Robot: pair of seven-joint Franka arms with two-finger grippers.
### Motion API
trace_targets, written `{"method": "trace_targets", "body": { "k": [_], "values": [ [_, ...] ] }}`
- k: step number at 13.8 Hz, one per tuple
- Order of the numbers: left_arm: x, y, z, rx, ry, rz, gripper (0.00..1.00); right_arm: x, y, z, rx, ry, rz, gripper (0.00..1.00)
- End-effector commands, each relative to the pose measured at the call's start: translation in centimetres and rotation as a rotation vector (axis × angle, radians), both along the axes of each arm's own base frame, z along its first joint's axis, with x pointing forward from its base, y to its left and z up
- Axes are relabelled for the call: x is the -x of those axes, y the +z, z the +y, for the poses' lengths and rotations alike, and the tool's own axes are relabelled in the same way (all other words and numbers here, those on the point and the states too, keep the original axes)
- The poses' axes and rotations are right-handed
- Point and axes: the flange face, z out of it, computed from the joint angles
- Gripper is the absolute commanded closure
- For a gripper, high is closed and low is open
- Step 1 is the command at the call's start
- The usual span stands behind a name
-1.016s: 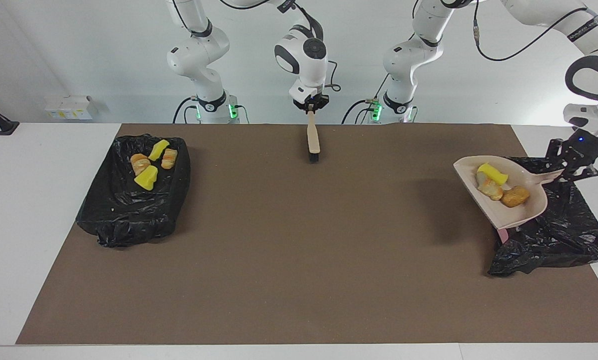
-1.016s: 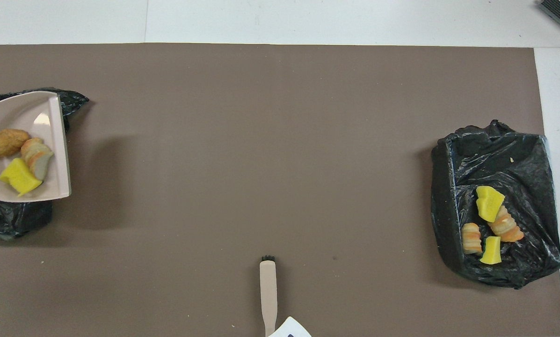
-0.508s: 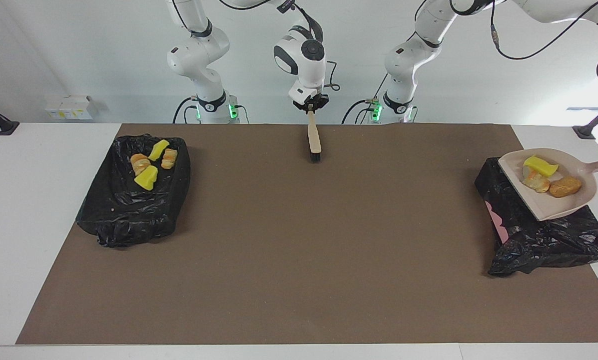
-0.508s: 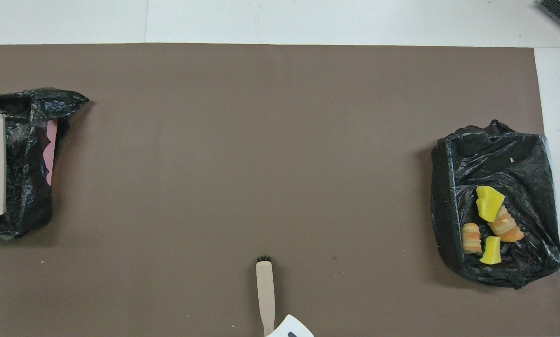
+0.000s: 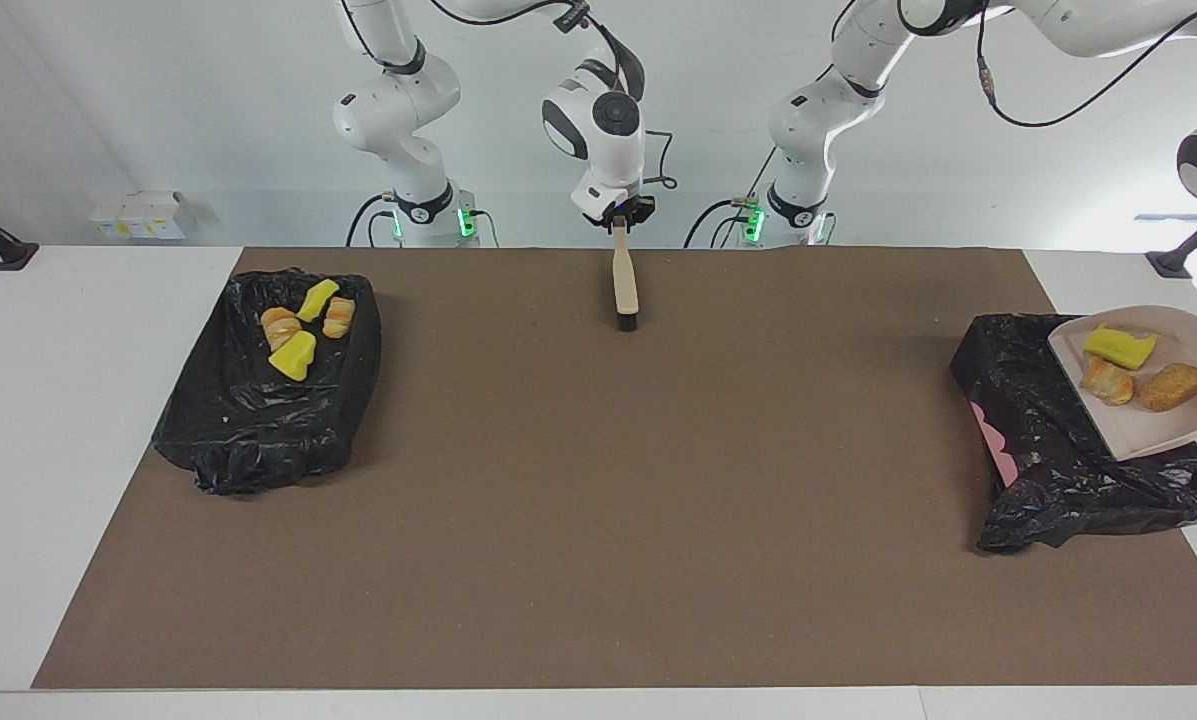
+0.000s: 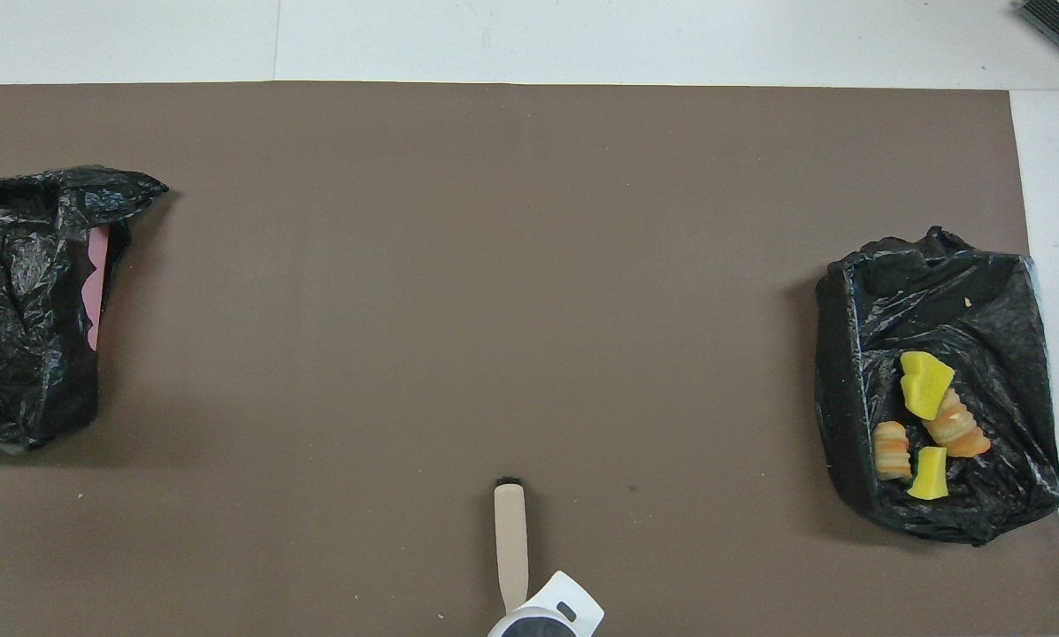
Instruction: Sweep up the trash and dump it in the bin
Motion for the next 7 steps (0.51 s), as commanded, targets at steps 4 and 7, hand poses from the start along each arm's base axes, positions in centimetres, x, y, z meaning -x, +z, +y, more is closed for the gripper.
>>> {"method": "trace_targets", "body": {
  "k": [4, 7],
  "values": [
    [2.0, 1.0, -6.6, -0.373, 0.054, -0.007, 1.0, -8.6, 9.0, -1.9, -0.077, -0.063, 0.022, 0.29],
    [3.4, 3.5, -6.4, -0.545, 0.082, 0.034, 1.0, -12.8, 14.8, -6.4, -0.065, -0.053, -0.03, 0.23]
  ]
}}
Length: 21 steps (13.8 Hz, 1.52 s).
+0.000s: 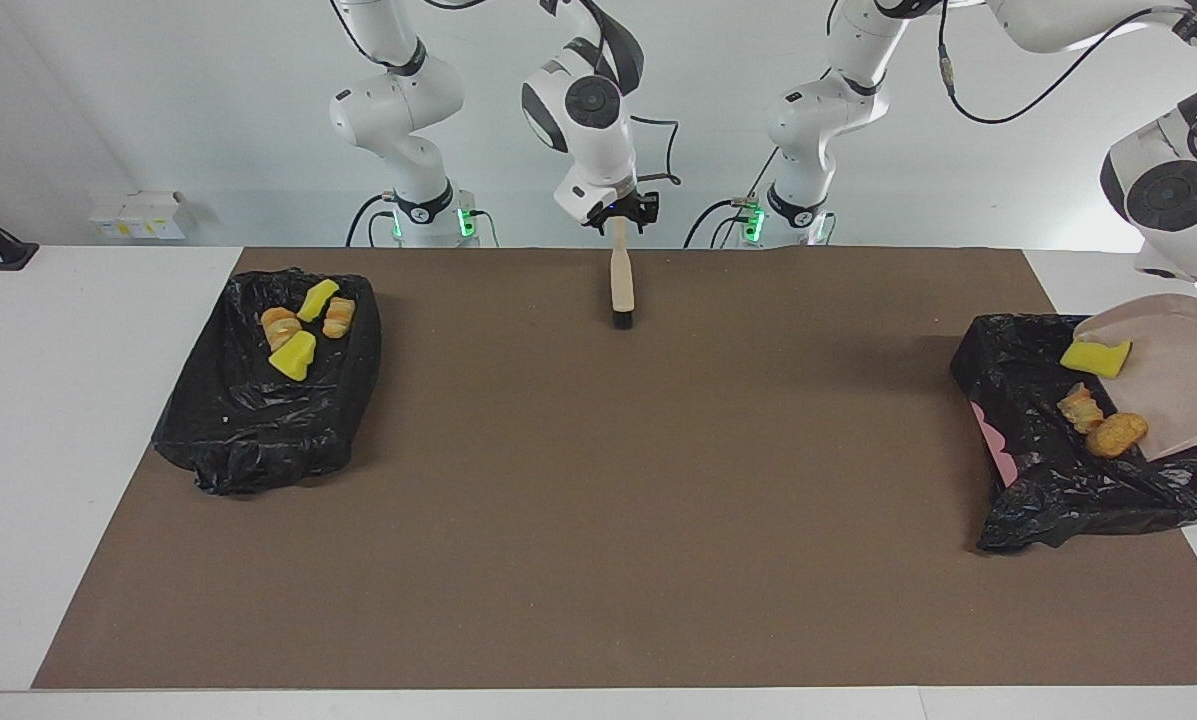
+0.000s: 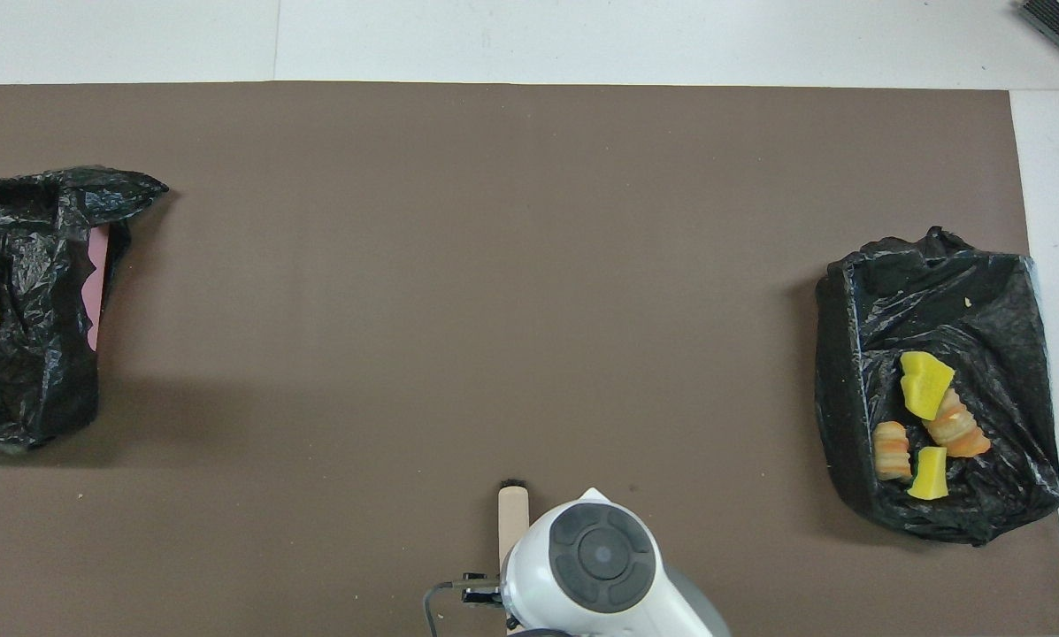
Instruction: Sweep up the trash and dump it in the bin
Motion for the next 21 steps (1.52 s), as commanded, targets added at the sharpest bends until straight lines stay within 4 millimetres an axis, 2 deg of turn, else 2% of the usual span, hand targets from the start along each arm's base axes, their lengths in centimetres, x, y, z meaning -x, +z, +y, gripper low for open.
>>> {"method": "trace_targets", "body": {
  "k": [1, 2, 4, 5, 6, 8, 12, 17, 21],
  "values": [
    [2.2, 2.4, -0.4, -0.124, 0.056, -0.007, 1.0, -2.8, 5.1, -3.9, 0.035, 0.052, -0.067, 0.23],
    [2.5, 3.0, -0.5, -0.134, 0.077, -0.012, 1.0, -4.4, 6.9, -5.6, 0.047, 0.049, -0.092, 0.22],
    [2.5, 3.7, -2.3, -0.143, 0.088, -0.022, 1.0, -7.3, 10.3, -9.1, 0.035, 0.036, -0.108, 0.21],
    [2.3, 3.5, -3.6, -0.137, 0.107, -0.049, 1.0, -8.4, 11.6, -10.8, 0.044, 0.042, -0.126, 0.16],
    [2.1, 3.5, -5.0, -0.128, 0.13, -0.084, 1.0, -9.5, 12.9, -12.4, 0.053, 0.04, -0.152, 0.0],
    [2.1, 2.5, -8.2, -0.013, 0.218, -0.143, 1.0, -11.4, 14.8, -15.1, 0.064, 0.036, -0.188, 0.0],
    [2.5, 1.2, -15.0, 0.136, 0.402, -0.303, 1.0, -13.4, 18.1, -17.1, 0.15, 0.065, -0.254, 0.0],
    [4.0, -1.4, -24.1, 0.41, 0.715, -0.493, 1.0, -14.7, 19.1, -20.1, 0.142, 0.056, -0.282, 0.0],
    [5.4, -2.2, -32.8, 0.576, 0.958, -0.618, 1.0, -15.9, 20.2, -22.1, 0.142, 0.018, -0.298, 0.0]
  ]
}}
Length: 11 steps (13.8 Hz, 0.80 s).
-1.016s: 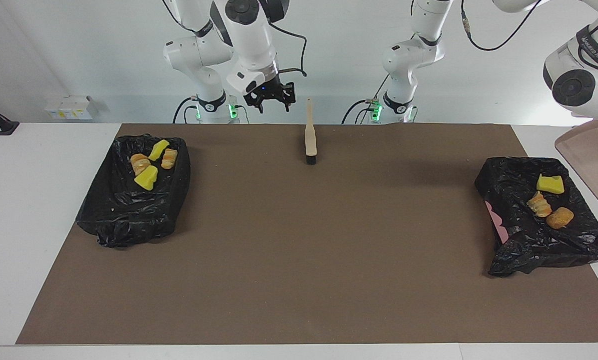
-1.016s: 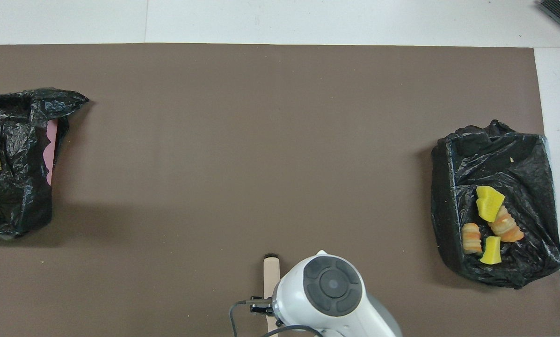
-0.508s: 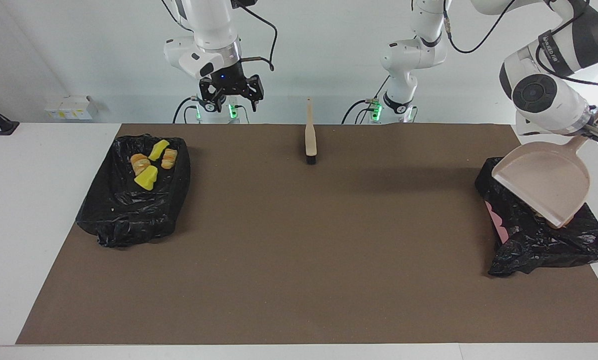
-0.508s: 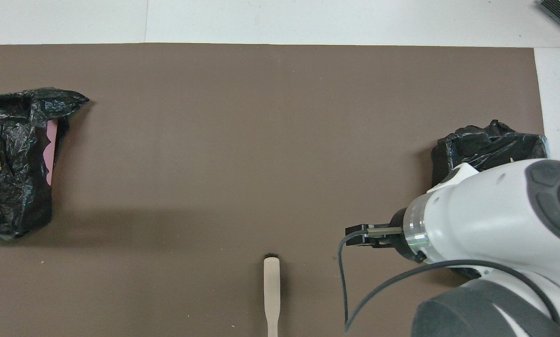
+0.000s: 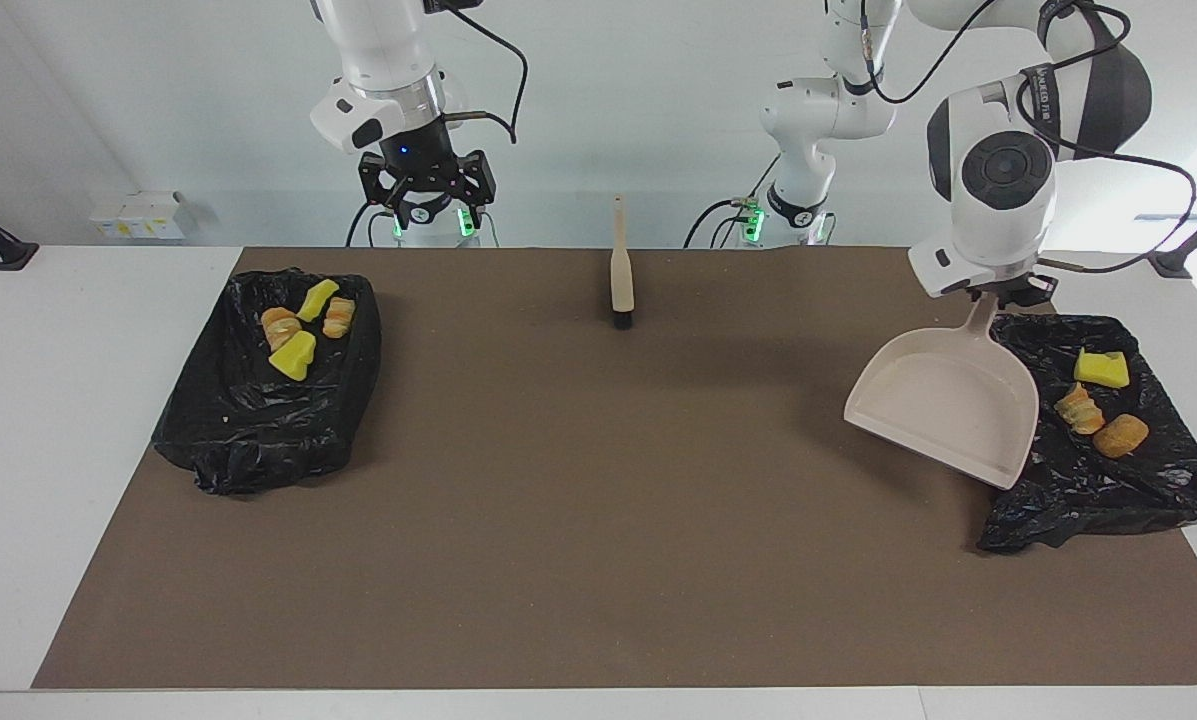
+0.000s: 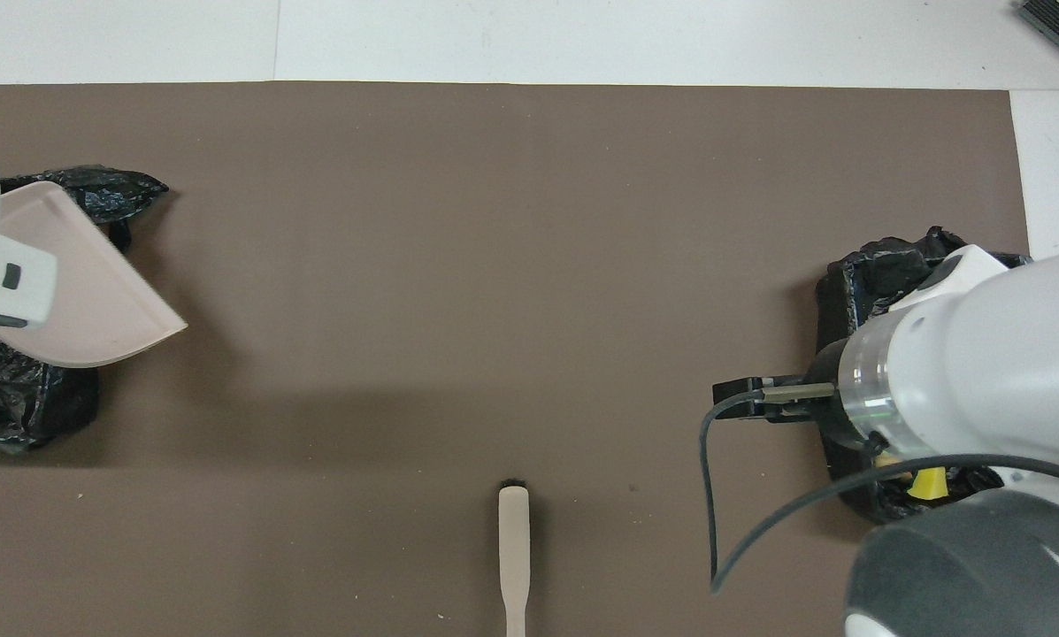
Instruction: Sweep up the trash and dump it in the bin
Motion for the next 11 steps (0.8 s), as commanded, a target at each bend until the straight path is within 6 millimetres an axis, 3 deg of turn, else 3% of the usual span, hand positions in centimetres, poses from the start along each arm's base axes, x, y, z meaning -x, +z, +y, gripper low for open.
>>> {"method": "trace_targets", "body": {
  "k": [1, 4, 7, 8, 11],
  "values": [
    [1.8, 0.6, -5.2, 0.079, 0.197, -0.101, 1.0, -2.4, 1.3, -1.9, 0.007, 0.001, -0.009, 0.0],
    [2.6, 0.8, -11.9, 0.198, 0.361, -0.203, 1.0, -5.4, 2.7, -5.1, 0.023, -0.035, 0.019, 0.0],
    [2.8, 0.5, -17.6, 0.316, 0.461, -0.274, 1.0, -5.7, 3.0, -6.4, 0.036, -0.041, 0.028, 0.0],
    [3.1, -0.1, -19.9, 0.341, 0.472, -0.279, 1.0, -5.8, 3.0, -6.7, 0.032, -0.046, 0.025, 0.0],
    [3.4, -5.1, -27.1, 0.362, 0.5, -0.309, 1.0, -5.8, 3.2, -7.2, 0.025, -0.051, 0.019, 0.0]
  ]
}}
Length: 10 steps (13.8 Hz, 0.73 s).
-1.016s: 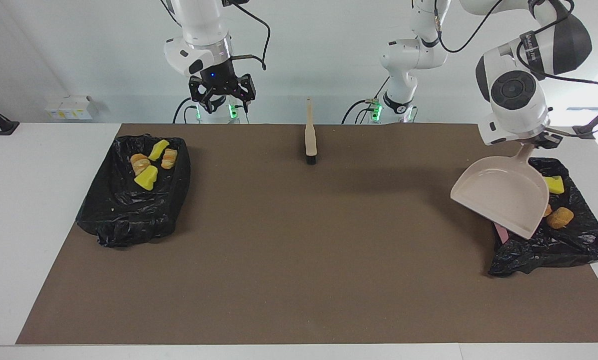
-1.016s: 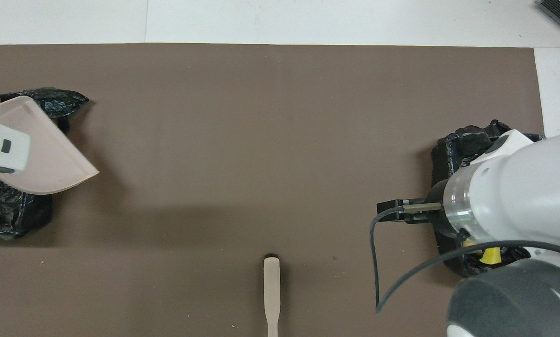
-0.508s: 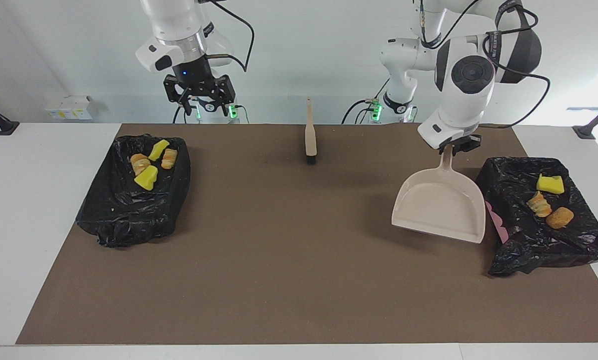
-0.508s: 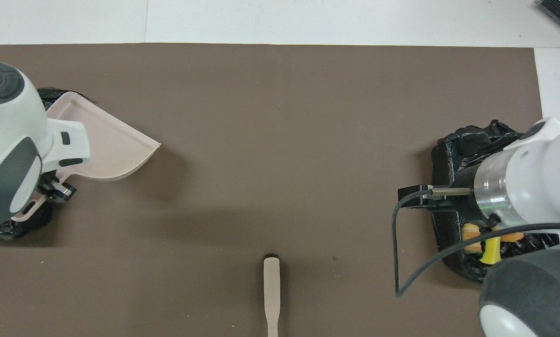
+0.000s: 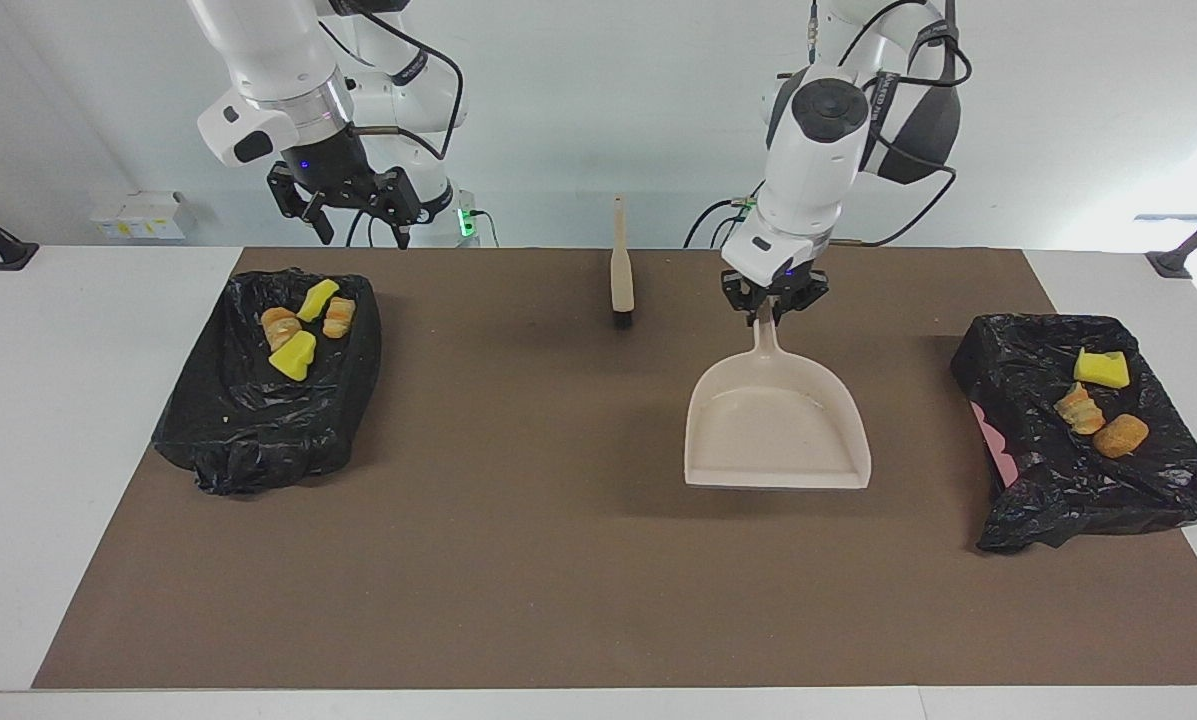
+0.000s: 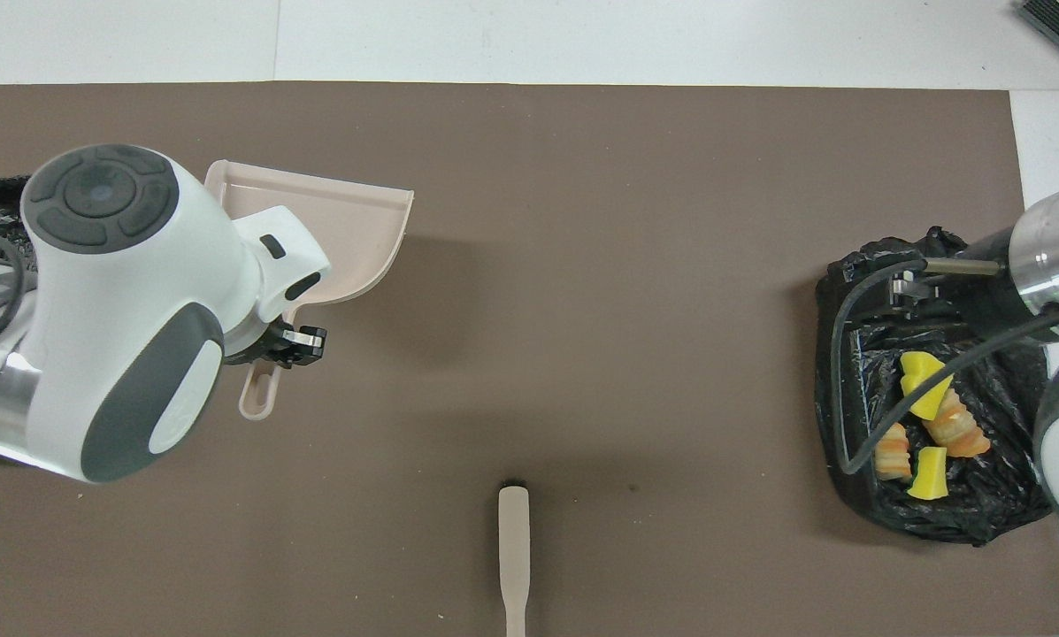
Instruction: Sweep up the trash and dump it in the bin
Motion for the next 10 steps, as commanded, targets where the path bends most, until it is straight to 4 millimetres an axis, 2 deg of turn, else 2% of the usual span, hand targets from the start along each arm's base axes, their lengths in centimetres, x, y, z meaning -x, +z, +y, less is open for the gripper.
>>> {"method": "trace_targets", "body": {
  "k": [1, 3, 4, 5, 6, 8, 10],
  "values": [
    [-0.2, -4.9, -4.9, 0.03, 0.028, -0.016, 1.0, 0.0, 0.5, -0.8, 0.022, 0.02, 0.002, 0.0],
    [0.5, -8.3, -8.5, 0.055, 0.029, -0.022, 1.0, 0.4, 0.1, -2.6, 0.014, -0.013, 0.024, 0.0],
    [0.6, -9.6, -9.1, 0.064, 0.025, -0.033, 1.0, 0.4, -0.1, -3.4, 0.011, -0.015, 0.031, 0.0],
    [1.3, -11.5, -11.0, 0.063, 0.016, -0.025, 1.0, 0.6, 0.0, -3.2, 0.009, 0.008, 0.027, 0.0],
    [1.1, -12.0, -11.4, 0.072, 0.031, -0.035, 1.0, 0.5, -0.3, -3.9, 0.009, -0.003, 0.033, 0.0],
    [1.1, -12.1, -11.1, 0.064, 0.046, -0.027, 0.01, 0.7, -0.2, -4.2, 0.01, -0.007, 0.032, 0.0],
    [0.3, -10.6, -9.8, 0.066, 0.069, -0.036, 0.0, 0.6, -0.2, -4.2, 0.01, -0.015, 0.027, 0.0]
  ]
}}
